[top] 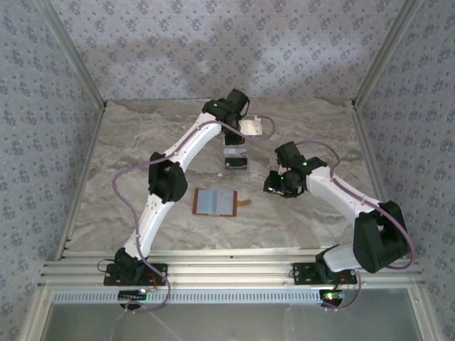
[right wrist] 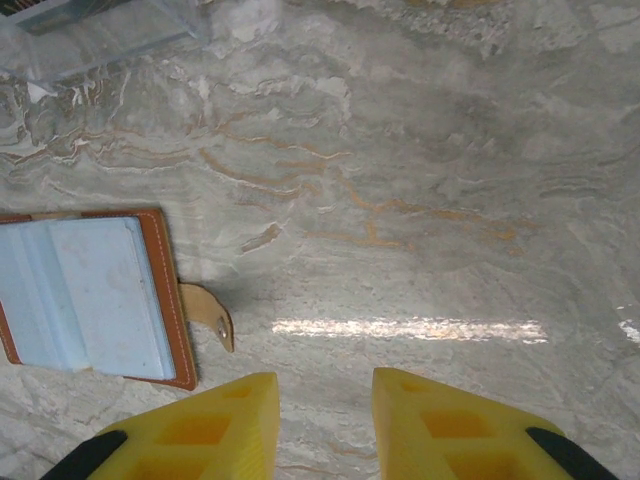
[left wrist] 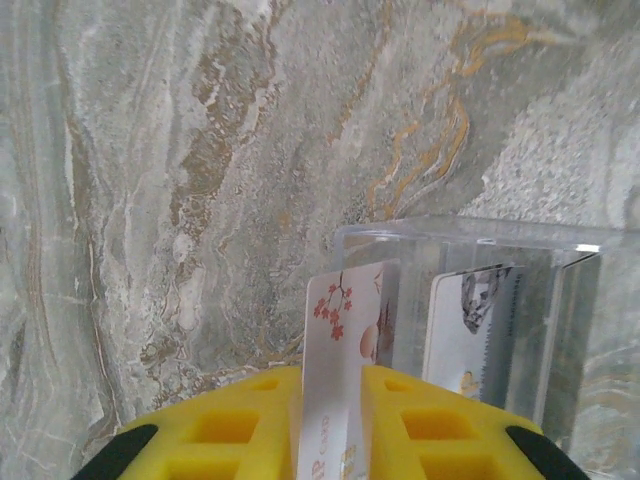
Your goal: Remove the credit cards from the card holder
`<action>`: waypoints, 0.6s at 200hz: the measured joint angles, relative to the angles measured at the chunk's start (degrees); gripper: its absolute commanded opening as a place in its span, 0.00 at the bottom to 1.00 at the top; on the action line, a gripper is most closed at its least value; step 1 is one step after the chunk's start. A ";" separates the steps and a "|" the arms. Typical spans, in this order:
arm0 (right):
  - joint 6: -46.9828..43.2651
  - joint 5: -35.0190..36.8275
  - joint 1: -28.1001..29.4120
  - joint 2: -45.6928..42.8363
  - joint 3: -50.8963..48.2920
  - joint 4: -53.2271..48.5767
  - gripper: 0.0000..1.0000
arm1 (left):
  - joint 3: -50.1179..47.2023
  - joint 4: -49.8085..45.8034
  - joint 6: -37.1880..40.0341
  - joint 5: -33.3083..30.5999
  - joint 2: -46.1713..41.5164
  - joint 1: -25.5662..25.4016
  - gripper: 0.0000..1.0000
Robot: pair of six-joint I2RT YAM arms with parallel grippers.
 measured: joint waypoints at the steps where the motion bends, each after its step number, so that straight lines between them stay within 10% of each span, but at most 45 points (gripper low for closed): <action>1: 0.00 0.00 0.04 0.02 0.02 0.00 0.32 | -0.22 0.07 -0.15 0.04 -0.20 0.02 0.22; 120: 0.00 -1.51 8.46 11.10 7.21 2.29 0.29 | -52.63 28.98 -35.52 3.39 -35.76 0.59 0.26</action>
